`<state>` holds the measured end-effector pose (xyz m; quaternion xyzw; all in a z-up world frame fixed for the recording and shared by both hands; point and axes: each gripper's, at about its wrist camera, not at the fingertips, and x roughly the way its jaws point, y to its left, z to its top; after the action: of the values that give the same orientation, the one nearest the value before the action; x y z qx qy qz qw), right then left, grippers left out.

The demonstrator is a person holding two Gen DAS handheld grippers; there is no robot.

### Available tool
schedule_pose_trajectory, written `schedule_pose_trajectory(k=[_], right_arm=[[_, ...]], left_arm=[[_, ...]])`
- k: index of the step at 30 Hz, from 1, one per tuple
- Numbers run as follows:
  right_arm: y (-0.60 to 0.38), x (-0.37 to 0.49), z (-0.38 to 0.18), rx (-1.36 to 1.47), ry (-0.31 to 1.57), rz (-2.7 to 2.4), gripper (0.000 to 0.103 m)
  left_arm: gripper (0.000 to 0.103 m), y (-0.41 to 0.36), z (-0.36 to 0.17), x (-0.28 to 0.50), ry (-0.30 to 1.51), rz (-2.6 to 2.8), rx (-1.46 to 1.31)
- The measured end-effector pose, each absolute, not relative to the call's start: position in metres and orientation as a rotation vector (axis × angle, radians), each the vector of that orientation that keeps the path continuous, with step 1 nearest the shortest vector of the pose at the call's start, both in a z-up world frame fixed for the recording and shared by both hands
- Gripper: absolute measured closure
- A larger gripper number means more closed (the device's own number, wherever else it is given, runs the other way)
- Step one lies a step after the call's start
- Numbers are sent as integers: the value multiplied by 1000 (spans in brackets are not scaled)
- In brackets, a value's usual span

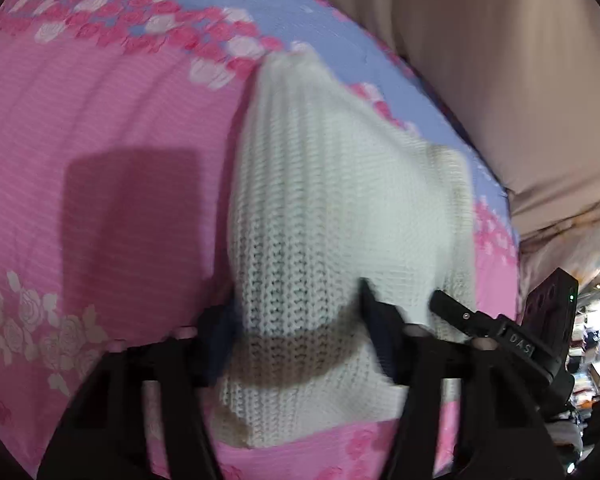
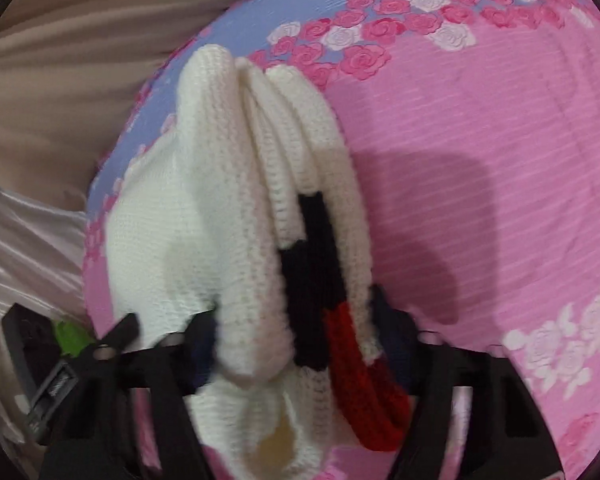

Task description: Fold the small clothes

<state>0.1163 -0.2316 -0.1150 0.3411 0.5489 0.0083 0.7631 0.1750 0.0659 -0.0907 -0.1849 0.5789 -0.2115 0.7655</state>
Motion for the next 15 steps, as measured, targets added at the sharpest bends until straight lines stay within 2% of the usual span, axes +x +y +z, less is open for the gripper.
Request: schedule_pose_trajectory(k=[3,5,7,8,9,10,11,12,15], right_arm=[[-228,104,-71,751,1079,89,66],[-226,87,-35,723,999,119,67],[-226,73,-27,694,973,110,65],[-227,70,-41,688,1008,90,60],[-226,70,-66,659,1086,55,59],[-226,72,-85,636,1145,21,58],[-229,68,-110,641,1213,-24,52],[-235,58,-110,715,1164,-26,51],[-240,38,-72,731,1069,-69,51]], left_arm=[[66,72,-57,173,1207,-552,-429],[65,76,-48,168,1201,-571,-422],[62,71,-67,164,1260,-546,-375],[61,67,-81,162,1290,-514,-322],[50,63,-98,157,1312,-476,-263],[50,65,-100,150,1287,-474,-291],[50,67,-97,146,1276,-466,-301],[51,68,-86,140,1256,-452,-286],[51,65,-49,125,1138,-437,-181]])
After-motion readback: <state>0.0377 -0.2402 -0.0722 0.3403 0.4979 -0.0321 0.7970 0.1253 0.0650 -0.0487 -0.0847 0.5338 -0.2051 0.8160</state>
